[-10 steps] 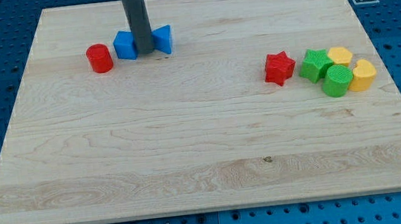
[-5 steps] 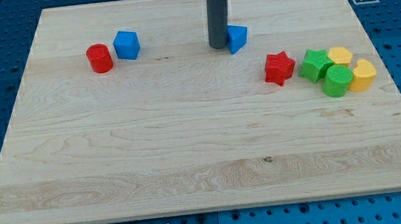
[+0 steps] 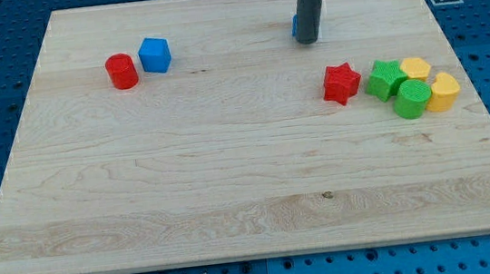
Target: Slide the blue triangle towards the top right
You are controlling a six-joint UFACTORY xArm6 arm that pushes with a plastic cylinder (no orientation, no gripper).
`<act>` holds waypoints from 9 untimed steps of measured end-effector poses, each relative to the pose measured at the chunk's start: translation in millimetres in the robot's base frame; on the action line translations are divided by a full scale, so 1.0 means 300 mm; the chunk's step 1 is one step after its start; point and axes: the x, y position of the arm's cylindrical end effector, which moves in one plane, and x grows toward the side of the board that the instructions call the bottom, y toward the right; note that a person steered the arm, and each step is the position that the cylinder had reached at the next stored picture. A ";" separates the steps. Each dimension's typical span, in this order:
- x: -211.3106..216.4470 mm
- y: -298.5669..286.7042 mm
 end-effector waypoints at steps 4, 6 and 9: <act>-0.215 -0.082; -0.219 0.136; -0.130 0.228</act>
